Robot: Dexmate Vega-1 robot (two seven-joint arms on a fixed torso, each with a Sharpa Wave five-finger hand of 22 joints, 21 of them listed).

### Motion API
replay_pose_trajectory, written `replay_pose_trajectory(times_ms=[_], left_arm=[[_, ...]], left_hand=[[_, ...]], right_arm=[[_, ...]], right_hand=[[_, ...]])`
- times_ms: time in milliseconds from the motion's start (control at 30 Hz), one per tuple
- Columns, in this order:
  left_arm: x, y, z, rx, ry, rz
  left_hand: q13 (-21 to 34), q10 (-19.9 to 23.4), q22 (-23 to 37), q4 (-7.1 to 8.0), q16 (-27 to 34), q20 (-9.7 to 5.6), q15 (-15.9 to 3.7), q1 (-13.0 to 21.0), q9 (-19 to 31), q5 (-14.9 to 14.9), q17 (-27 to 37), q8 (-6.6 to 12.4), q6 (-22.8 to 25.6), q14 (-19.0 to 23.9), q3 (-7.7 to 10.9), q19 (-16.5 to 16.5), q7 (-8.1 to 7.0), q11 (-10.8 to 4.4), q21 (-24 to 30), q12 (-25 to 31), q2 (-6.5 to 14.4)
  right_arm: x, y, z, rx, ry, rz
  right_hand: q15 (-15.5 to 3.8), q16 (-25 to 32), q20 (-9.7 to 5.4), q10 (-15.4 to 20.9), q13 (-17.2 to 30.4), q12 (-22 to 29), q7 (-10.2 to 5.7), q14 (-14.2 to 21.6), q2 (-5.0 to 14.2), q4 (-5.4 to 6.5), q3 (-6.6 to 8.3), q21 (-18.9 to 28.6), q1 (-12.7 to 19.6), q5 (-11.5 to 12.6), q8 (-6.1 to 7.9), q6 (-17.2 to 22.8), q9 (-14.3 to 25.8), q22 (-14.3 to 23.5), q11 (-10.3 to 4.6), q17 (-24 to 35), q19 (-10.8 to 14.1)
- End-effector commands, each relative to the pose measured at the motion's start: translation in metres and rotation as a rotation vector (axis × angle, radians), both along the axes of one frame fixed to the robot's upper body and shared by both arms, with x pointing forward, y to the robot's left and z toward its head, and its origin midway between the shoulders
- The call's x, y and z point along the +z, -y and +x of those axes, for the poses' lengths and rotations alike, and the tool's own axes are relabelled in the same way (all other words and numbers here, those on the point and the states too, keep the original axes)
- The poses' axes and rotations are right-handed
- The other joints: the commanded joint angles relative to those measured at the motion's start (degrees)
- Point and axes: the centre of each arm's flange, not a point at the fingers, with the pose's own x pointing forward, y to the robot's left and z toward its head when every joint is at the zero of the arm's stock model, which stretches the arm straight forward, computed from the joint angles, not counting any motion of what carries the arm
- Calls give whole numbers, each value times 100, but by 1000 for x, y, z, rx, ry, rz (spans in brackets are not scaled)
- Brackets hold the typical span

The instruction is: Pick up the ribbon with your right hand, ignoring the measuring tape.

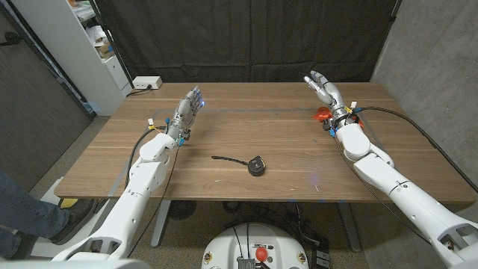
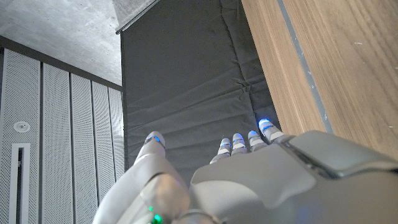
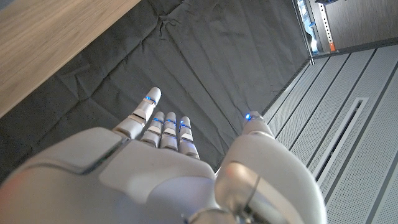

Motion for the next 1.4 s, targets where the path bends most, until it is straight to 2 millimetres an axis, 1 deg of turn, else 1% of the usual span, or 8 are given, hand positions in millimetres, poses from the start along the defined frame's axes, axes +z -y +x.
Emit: replay_pose_trajectory(times_ms=[33, 433, 767, 833, 867, 933, 1167, 1400], left_arm=[[0, 0, 1, -7, -1, 11], [6, 2, -2, -8, 10, 19], [9, 4, -4, -5, 13, 28], [10, 4, -4, -5, 12, 28], [10, 4, -4, -5, 12, 27], [10, 4, -3, -3, 11, 28], [11, 5, -2, -9, 14, 28], [8, 5, -1, -12, 11, 24]], left_hand=[[34, -79, 20, -41, -9, 13, 30, 49, 21, -21, 26, 30, 13, -410, 2, -999, 8, -1, -14, -9, 24], [34, -79, 22, -52, -10, 41, 31, 50, 21, -25, 27, 29, 21, -416, 0, -1002, 16, 5, -49, -11, 31], [35, -98, 24, -66, -10, 11, 77, 51, 22, -29, 27, 30, 37, -420, -3, -1009, 53, 72, -95, -21, 39], [35, -98, 24, -68, -10, 11, 81, 51, 22, -30, 27, 33, 48, -421, -3, -1006, 60, 84, -101, -21, 41], [35, -96, 24, -73, -8, 6, 92, 51, 22, -31, 27, 31, 49, -417, -5, -1001, 122, 125, -114, -21, 43], [35, -98, 25, -77, -6, -21, 116, 51, 22, -32, 27, 35, 63, -412, -6, -981, 149, 156, -119, -22, 45], [34, -90, 24, -86, 0, -65, 141, 51, 22, -33, 26, 33, 69, -396, -8, -939, 172, 186, -131, -20, 50], [34, -92, 24, -93, -2, -32, 145, 52, 22, -34, 26, 28, 66, -400, -10, -941, 173, 178, -154, -21, 53]], right_arm=[[0, -1, -5, -57, 30, -39], [7, 3, -12, -128, 67, -89], [15, 10, -17, -209, 79, -155], [15, 11, -18, -223, 76, -164], [15, 12, -18, -228, 75, -166], [15, 13, -19, -237, 76, -167], [15, 16, -22, -280, 74, -201], [14, 16, -21, -343, 61, -263]], right_hand=[[16, -10, -64, 62, 30, -9, -42, -3, -8, -42, 4, -24, 81, 29, 26, 48, 9, 28, -5, 8, 20], [-2, -13, -69, 90, 33, -16, -54, 13, -15, -56, -1, -60, 85, 42, 25, 60, 10, 28, -28, 9, 39], [-42, -8, -84, 143, 35, -12, -69, 50, -15, -75, 1, -92, 99, 61, 30, 88, 10, 28, -38, 8, 74], [-37, -10, -85, 144, 36, -14, -75, 49, -9, -78, 5, -97, 106, 64, 30, 91, 11, 28, -43, 8, 78], [-35, -10, -83, 145, 36, -15, -75, 50, -5, -81, 8, -99, 111, 65, 31, 93, 11, 28, -43, 7, 80], [-33, -12, -83, 147, 36, -17, -77, 51, 5, -87, 16, -106, 124, 69, 31, 95, 11, 29, -45, 6, 79], [-31, -22, -82, 153, 37, -26, -83, 47, 39, -123, 48, -132, 188, 85, 31, 104, 11, 28, -48, 1, 91], [-24, -32, -59, 149, 38, -42, -90, 53, 62, -172, 81, -170, 266, 101, 30, 111, 11, 28, -64, -8, 88]])
